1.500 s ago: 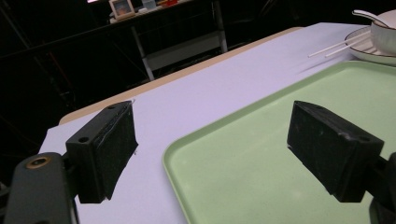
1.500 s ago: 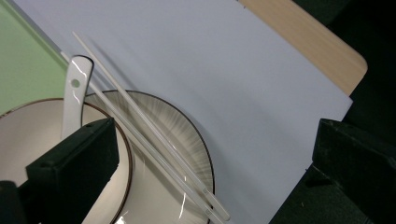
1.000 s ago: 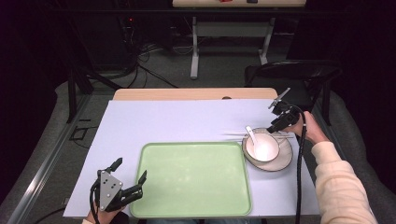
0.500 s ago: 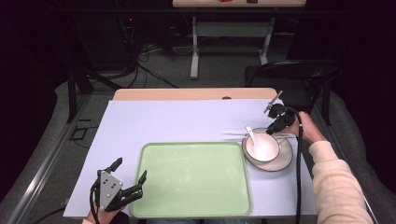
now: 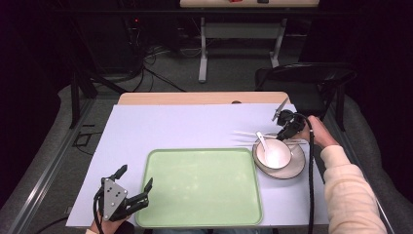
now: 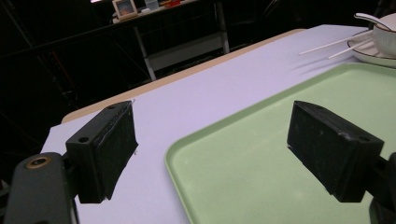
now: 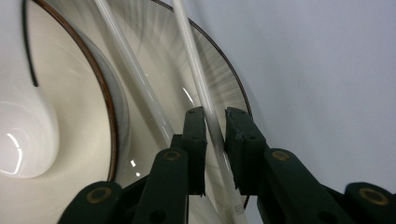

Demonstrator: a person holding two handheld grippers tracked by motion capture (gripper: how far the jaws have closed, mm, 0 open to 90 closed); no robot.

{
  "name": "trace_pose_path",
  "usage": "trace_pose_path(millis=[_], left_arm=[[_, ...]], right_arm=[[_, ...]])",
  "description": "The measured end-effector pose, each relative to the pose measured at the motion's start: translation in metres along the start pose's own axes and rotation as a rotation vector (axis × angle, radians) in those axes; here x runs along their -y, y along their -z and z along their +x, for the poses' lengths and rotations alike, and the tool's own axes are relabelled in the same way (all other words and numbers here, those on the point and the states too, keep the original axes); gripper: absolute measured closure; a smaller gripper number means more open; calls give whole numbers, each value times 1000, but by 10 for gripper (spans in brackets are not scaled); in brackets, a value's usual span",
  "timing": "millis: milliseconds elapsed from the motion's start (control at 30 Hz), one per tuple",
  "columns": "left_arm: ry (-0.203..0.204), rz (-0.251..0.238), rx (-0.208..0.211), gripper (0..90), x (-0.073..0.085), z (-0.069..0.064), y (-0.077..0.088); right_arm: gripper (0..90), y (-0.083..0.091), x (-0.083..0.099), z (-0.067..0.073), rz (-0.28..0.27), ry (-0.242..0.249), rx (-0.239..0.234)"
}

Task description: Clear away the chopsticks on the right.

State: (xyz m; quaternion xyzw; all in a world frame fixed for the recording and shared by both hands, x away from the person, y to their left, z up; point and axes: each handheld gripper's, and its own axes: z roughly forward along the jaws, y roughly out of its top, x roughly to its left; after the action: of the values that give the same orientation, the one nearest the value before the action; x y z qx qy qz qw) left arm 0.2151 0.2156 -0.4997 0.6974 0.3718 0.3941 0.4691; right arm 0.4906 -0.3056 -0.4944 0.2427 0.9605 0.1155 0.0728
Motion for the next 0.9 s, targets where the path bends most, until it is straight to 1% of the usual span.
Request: trace_pose_path(millis=[67,100,133,200,267,467,500,533,567,667,700,733,833,867,900], left_arm=[[0,0,0,153,0,0,0],[0,0,0,153,0,0,0],[1,0,1,154,0,0,0],[2,-1,-1,154,0,0,0],[2,0,-1,153,0,0,0],[2,-1,-2,153,0,0,0],[2,-1,-2,153,0,0,0],[2,-1,-2,154,0,0,0],[2,-1,-2,154,0,0,0],[2,0,-1,154,0,0,0],[1,0,-1,154,0,0,0],[1,0,0,154,0,0,0],[1,0,-1,154,0,0,0],[0,0,-1,154,0,0,0],[-1,0,-1,153,0,0,0]], right_arm=[[792,-2,0,0,7,13,-4],[797,-4,-1,0,14,11,-5],[802,-5,-1,-1,22,19,3],[812,-7,0,-2,16,28,-1],[837,-8,0,-3,3,43,7],[842,-7,0,-2,-11,47,16],[842,-5,0,-2,-12,49,21],[842,-4,0,-2,-25,51,29],[843,-2,0,-1,-33,41,31],[843,4,-1,0,-46,42,56],[844,6,-1,1,-42,30,64],[844,8,-1,1,-48,45,71],[844,13,-2,3,-37,37,90],[844,14,-2,4,-47,27,100],[843,15,-2,4,-43,27,105]])
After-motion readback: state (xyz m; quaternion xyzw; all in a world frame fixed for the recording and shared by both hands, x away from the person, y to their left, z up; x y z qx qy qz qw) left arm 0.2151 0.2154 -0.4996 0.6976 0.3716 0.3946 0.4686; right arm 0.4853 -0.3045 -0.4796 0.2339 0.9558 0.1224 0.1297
